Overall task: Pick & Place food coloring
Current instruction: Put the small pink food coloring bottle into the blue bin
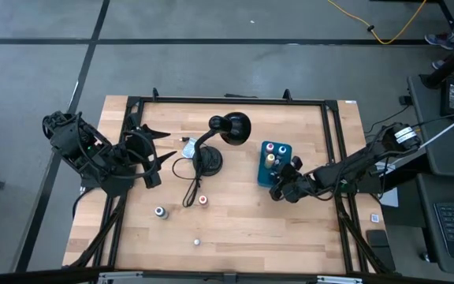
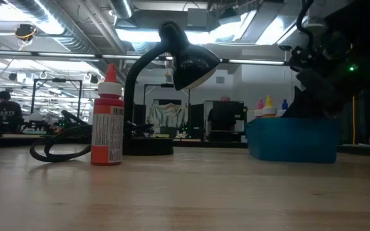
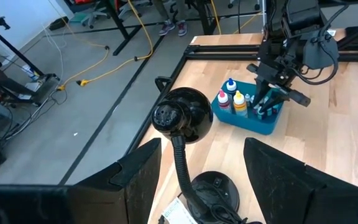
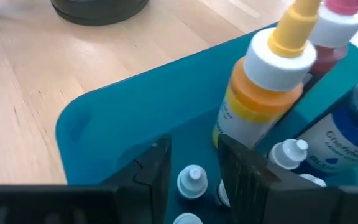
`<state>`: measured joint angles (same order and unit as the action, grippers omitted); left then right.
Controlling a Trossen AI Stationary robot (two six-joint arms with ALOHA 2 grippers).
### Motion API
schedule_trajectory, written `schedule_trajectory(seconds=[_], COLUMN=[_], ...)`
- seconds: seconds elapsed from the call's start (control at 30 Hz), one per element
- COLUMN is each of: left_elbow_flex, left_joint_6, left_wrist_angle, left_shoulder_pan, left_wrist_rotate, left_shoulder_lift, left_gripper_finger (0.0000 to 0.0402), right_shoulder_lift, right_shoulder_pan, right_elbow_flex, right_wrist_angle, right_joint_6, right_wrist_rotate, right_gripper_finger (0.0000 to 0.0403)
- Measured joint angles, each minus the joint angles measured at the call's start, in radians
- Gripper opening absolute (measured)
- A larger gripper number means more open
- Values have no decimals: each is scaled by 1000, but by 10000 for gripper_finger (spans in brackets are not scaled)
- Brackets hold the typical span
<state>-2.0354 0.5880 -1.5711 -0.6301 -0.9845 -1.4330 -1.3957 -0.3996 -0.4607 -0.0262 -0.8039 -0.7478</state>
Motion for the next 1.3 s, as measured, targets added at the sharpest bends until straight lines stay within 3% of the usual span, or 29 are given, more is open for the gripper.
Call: schedule_trajectory(seconds=[0.3,0.5,0.67,0.9,1.1,1.3], left_elbow_flex=[0,10,95,238,250,249], left_joint_6=[72,242,481,934,1241,1469], left_wrist_angle=[0,2,0,0,0,3], left_shoulder_pan=[-5,-68,-148,-301,-375,-383], left_wrist_rotate=[78,44,41,43,46,150], left_shoulder_lift=[-27,-94,-152,-254,-393,-535], left_gripper_finger=[224,224,224,224,223,223], right_shoulder_lift=[47,51,51,51,51,51], right_shoulder_pan=[-1,-10,-39,-123,-190,-233], right_elbow_flex=[-113,-234,-306,-398,-466,-478], right_wrist_angle=[-31,-134,-161,-157,-157,-162], right_joint_6=[210,289,336,402,407,362], right_wrist_rotate=[-5,31,89,114,154,197], right_gripper_finger=[133,134,134,134,134,133])
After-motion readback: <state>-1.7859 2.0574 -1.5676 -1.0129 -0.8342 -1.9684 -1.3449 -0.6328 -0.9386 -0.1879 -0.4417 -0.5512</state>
